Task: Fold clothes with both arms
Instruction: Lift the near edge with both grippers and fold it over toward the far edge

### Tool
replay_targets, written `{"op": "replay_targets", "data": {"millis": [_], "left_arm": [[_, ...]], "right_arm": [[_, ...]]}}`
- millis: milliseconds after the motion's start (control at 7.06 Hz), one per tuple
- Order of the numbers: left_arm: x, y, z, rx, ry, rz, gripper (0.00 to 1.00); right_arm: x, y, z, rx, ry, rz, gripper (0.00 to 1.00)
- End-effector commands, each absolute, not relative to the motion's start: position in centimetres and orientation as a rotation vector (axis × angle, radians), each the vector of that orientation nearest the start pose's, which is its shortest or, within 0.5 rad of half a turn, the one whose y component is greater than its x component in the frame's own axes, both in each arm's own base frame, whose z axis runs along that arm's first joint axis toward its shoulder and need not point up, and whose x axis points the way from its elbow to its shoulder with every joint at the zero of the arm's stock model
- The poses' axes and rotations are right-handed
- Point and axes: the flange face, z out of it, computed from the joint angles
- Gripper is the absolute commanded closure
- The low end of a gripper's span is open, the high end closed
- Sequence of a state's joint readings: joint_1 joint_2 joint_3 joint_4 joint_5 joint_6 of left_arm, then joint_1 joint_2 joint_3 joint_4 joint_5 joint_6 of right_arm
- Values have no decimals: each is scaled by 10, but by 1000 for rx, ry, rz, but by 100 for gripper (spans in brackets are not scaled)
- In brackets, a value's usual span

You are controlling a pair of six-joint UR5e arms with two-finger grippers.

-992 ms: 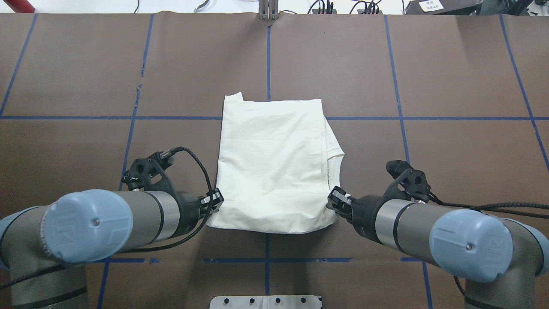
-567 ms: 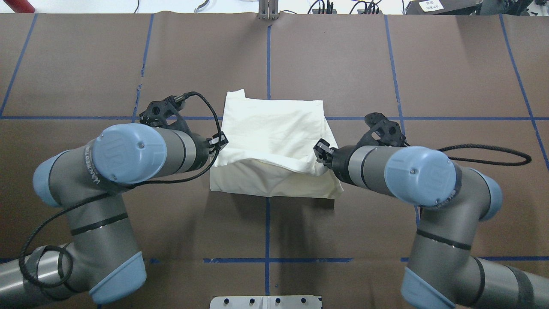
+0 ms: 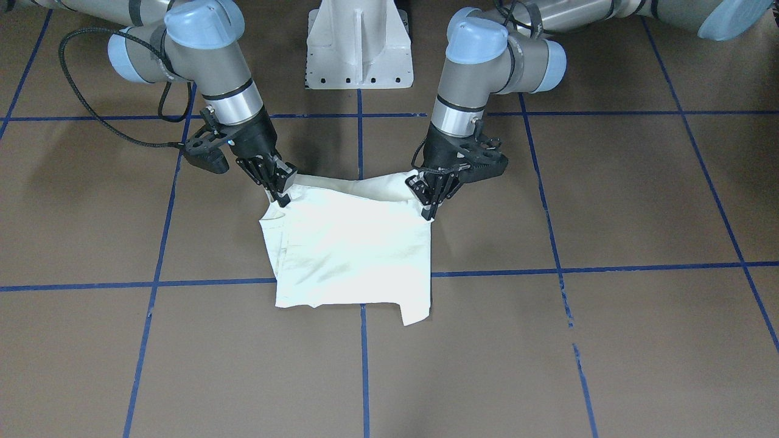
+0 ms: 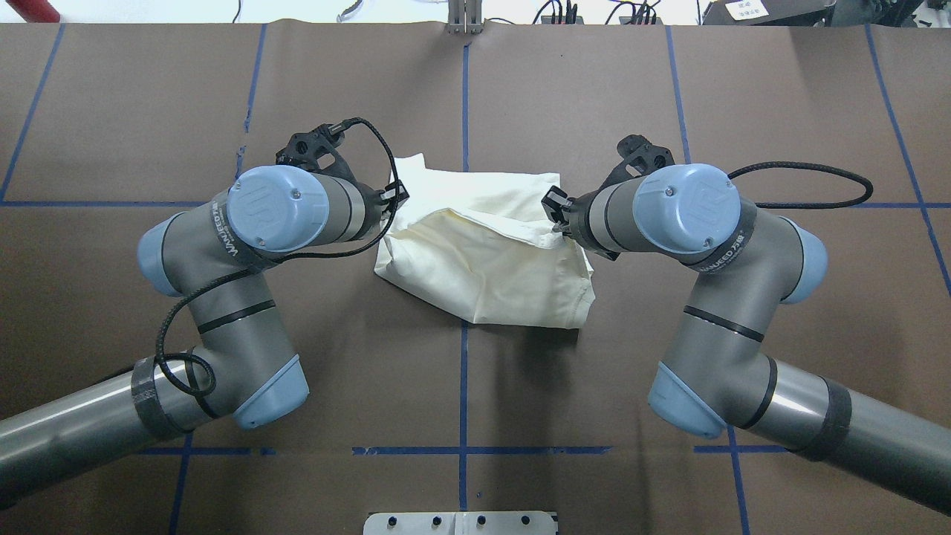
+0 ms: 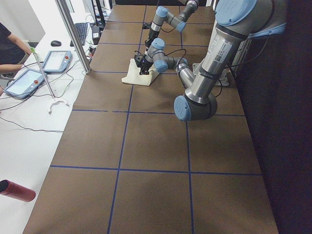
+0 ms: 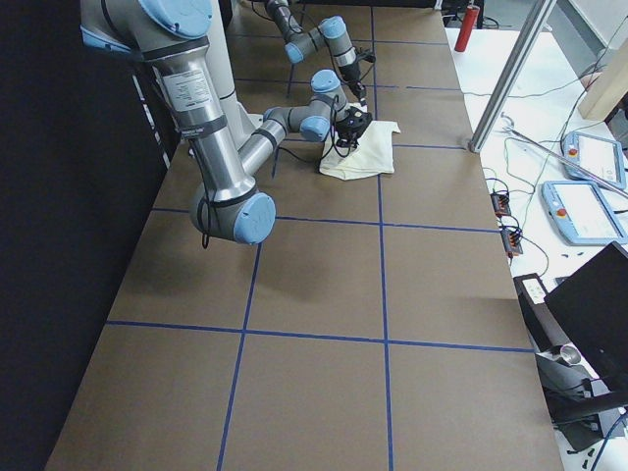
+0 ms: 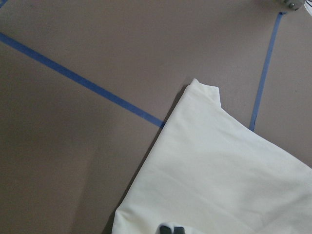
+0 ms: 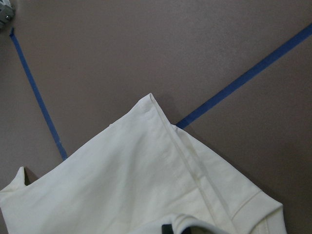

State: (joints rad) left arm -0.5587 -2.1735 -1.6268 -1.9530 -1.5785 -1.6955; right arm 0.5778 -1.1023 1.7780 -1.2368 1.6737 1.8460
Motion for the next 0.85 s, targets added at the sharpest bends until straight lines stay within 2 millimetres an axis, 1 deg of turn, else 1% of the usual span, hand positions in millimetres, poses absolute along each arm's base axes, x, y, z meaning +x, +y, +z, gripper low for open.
{"op": "replay_targets", "data": {"millis": [0,142,283,425,567,709], "left_arm": [[520,-480,244,219,1028,-613,100],[521,-480,246,225,1023,-606,100],[519,-484,246,250,1013,-577,100],[519,-485,246,253,1016,-576,100],[523,-491,255,262,1036,-575,100],[534,-500,269,267,1051,-575,100]], "right_arm": [[-469,-453,264,43,-1035,717,100],[-472,-457,272,43,-1015,721,100],[-484,-470,273,43,-1000,729,100],[-495,-477,282,35,-971,734,100],[-498,-479,291,31,-954,728,100],[-503,-482,301,30,-932,725,100]]}}
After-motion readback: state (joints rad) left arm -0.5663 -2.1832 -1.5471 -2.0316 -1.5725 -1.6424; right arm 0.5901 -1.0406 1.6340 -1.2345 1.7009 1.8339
